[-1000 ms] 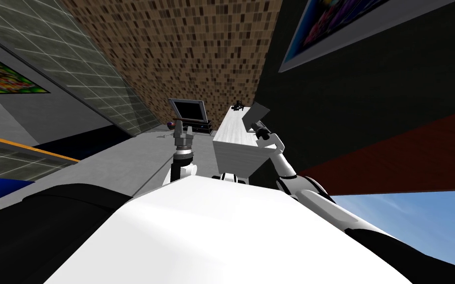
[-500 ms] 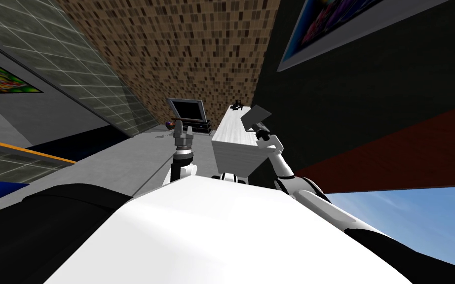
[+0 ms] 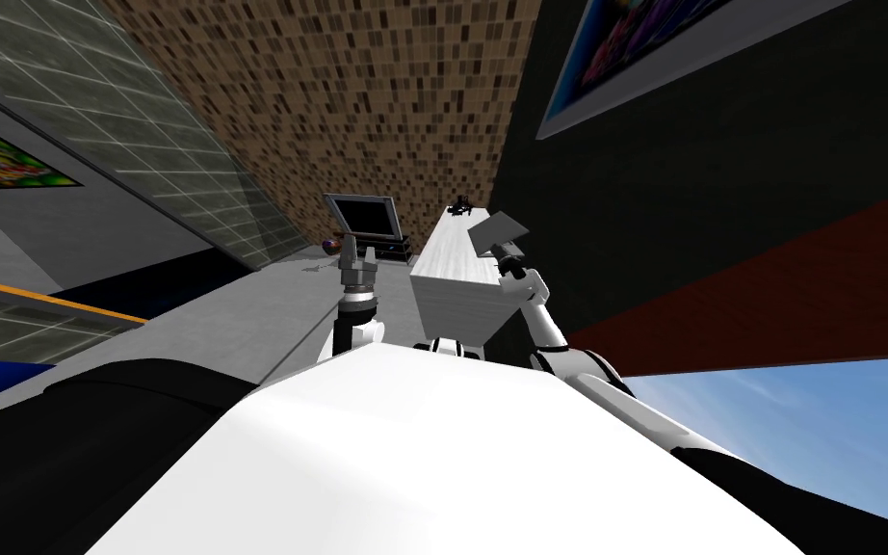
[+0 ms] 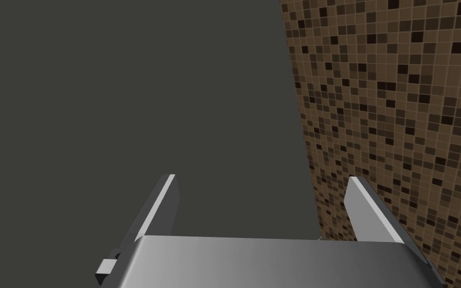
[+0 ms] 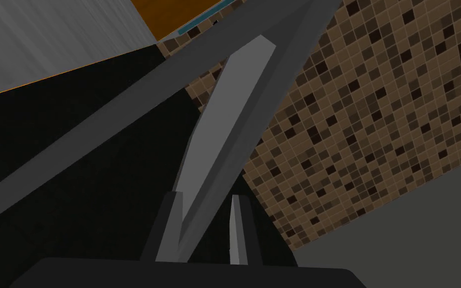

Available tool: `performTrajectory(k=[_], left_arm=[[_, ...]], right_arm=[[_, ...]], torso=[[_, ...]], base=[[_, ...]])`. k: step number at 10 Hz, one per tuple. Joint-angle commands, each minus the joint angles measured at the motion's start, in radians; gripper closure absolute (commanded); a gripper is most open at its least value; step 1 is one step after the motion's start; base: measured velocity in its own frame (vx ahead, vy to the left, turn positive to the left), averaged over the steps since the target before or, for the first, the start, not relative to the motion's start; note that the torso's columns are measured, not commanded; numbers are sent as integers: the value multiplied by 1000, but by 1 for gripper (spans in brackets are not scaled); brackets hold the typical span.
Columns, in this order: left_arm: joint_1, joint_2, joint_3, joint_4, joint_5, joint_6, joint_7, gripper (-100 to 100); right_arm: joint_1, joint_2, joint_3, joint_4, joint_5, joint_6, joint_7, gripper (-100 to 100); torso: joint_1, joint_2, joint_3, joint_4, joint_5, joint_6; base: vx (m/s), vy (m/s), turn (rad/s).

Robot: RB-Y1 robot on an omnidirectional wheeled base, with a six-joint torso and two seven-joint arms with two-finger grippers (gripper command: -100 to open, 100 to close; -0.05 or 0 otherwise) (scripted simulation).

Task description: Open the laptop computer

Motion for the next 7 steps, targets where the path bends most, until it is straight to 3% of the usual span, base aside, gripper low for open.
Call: performTrajectory(k=[1,7], left_arm=[[0,0,0,0,0,0,0,0],[0,0,0,0,0,0,0,0]], right_arm=[[-12,7,-8,-9,-18,19,-13,-100],[-64,-13,-4,-63,-48,125,-4,-100]], torso=[[2,0,0,0,1,-1],[-5,2,-2,13,7,-1]], base=[[-13,-4,-2],[-13,-8,14]])
